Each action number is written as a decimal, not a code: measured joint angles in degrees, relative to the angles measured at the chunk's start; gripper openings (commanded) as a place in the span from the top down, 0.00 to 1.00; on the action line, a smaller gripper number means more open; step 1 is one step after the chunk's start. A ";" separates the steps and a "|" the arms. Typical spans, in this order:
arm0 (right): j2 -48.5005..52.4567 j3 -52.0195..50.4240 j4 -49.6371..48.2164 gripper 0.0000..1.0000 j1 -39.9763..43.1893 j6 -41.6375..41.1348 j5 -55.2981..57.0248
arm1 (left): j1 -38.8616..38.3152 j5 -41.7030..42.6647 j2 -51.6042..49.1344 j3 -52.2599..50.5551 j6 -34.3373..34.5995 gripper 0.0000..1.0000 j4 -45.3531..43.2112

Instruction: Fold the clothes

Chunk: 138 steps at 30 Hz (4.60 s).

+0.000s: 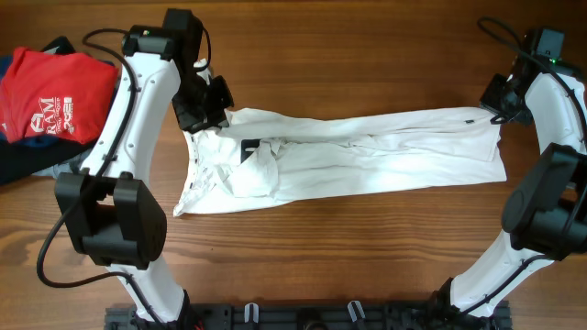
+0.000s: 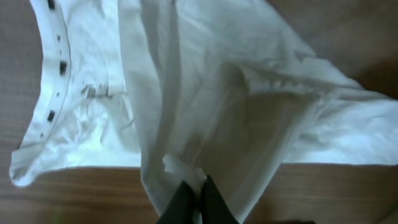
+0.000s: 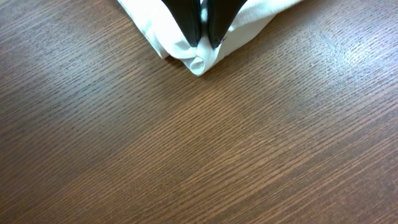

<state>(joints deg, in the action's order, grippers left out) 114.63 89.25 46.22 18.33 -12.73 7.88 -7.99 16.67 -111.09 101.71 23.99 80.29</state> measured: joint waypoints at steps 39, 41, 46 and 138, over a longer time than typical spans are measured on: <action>-0.74 11.87 12.26 0.96 0.11 3.04 -1.92 | -8.35 -11.37 0.04 -1.11 2.91 0.96 11.17; -0.74 7.52 13.88 0.96 0.11 3.04 -0.66 | -8.35 -11.93 0.04 -1.11 2.91 0.96 11.19; -0.74 0.63 15.50 0.96 0.11 2.97 2.75 | -8.35 -12.57 0.04 -1.16 2.91 0.96 11.17; -0.74 -0.24 20.61 0.95 0.92 0.26 4.13 | -8.37 -16.70 -13.97 -0.79 13.46 0.66 -14.78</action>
<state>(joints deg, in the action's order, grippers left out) 113.89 89.01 66.83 19.25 -12.47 12.01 -16.36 -0.03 -125.05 100.92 37.45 65.52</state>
